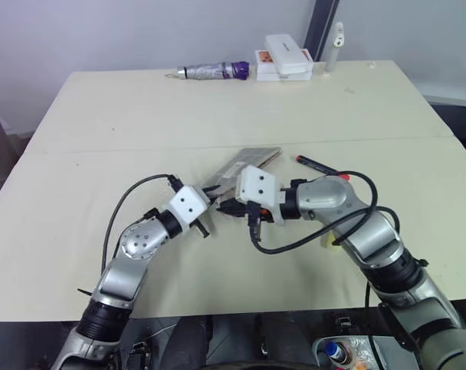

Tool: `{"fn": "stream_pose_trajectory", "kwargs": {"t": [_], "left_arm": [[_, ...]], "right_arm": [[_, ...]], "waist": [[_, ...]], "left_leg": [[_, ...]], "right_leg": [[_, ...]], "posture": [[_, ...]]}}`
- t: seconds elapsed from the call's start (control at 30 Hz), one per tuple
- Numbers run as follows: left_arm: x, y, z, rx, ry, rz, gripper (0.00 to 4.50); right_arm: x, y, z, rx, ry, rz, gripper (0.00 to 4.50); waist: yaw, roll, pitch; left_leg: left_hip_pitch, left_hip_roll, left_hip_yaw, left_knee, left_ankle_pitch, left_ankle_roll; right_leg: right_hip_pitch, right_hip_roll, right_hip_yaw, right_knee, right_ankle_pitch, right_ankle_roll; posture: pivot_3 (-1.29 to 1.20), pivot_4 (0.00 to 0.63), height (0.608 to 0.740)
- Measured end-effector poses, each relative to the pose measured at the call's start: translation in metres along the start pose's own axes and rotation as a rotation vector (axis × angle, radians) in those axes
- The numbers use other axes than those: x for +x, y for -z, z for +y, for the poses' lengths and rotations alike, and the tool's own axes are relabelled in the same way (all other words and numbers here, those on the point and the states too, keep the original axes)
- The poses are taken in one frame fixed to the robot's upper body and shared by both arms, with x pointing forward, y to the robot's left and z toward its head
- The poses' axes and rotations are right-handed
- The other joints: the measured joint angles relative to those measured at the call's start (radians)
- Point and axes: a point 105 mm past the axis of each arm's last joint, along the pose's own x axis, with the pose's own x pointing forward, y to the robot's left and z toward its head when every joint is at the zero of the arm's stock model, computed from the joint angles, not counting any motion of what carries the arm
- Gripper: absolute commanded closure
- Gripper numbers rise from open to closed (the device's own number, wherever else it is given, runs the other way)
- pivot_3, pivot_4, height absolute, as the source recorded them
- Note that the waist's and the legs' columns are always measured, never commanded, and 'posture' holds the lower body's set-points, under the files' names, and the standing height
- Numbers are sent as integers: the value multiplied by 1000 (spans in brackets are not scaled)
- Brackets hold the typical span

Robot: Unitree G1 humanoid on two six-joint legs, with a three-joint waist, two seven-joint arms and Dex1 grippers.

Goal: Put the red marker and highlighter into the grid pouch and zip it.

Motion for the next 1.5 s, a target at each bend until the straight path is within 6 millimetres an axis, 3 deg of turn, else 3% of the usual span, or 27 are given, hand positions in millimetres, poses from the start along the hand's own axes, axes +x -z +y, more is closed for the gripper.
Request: {"fn": "stream_pose_trajectory", "kwargs": {"t": [0.2, 0.3, 0.43, 0.53, 0.7, 0.83, 1.0, 1.1, 1.27, 1.37, 1.5], "left_arm": [[3, 2, 0, -3, -27, -2, 4500], [4, 3, 1, -15, -42, 0, 4500], [6, 4, 2, -14, -57, 5, 4500], [7, 4, 3, -10, -73, 6, 4500], [1, 5, 10, 11, -87, 10, 4500], [-2, 7, 14, 5, -80, 10, 4500], [-3, 6, 9, -46, -12, -12, 4500], [-5, 6, 10, -59, 2, -14, 4500], [-4, 5, 10, -54, 11, -19, 4500], [-4, 5, 11, -53, 10, -18, 4500], [-5, 5, 14, -51, -5, -16, 4500]], "right_arm": [[0, 0, -2, 0, 19, -1, 4440], [0, -3, 1, 9, 4, -13, 3660], [0, -13, 13, 17, -63, -55, 1572], [-13, -9, 4, 20, -16, -32, 21], [-71, 25, -47, 126, 286, 100, 21], [-101, 47, -65, 204, 418, 155, 21], [-145, 114, -95, 353, 671, 323, 21], [-157, 139, -102, 410, 747, 371, 21], [-158, 160, -119, 523, 814, 358, 21], [-155, 163, -119, 548, 799, 345, 868], [-150, 161, -116, 576, 751, 318, 2877]], "waist": [[0, 0, 0], [0, 0, 0], [0, 0, 0], [5, 0, 0], [23, 0, 0], [20, 0, 0], [23, 0, 0], [20, 0, 0], [17, 0, 0], [19, 0, 0], [21, 0, 0]], "left_leg": [[0, 0, 0, 0, 0, 0], [0, 0, 0, 0, 0, 0], [0, 0, 0, 0, 0, 0], [0, 0, 0, 0, 0, 0], [0, -1, 0, 0, 0, 0], [0, 0, 1, 0, 0, 0], [0, -1, 2, 0, 0, 0], [0, 0, 2, 0, 0, 0], [1, 0, 2, 0, 0, 0], [1, 0, 3, 0, 0, 0], [1, 0, 3, 0, 0, 0]], "right_leg": [[0, 0, 0, 0, 0, 0], [0, 0, 0, 0, 0, 0], [0, 0, 0, 0, 0, 0], [0, 0, 0, 0, 0, 0], [1, -1, 0, -1, 0, 0], [1, -1, 0, -1, 0, 0], [1, -1, 0, -1, 0, 0], [1, -1, 0, -1, 0, 0], [1, 1, 1, -1, 0, 0], [1, 1, 1, -1, 0, 0], [1, 1, 1, -1, 0, 0]], "posture": [[0, 150, 740], [0, 150, 740], [0, 150, 740], [0, 150, 740], [0, 150, 740], [0, 150, 740], [0, 150, 740], [0, 150, 740], [0, 150, 740], [0, 150, 740], [0, 150, 740]]}}
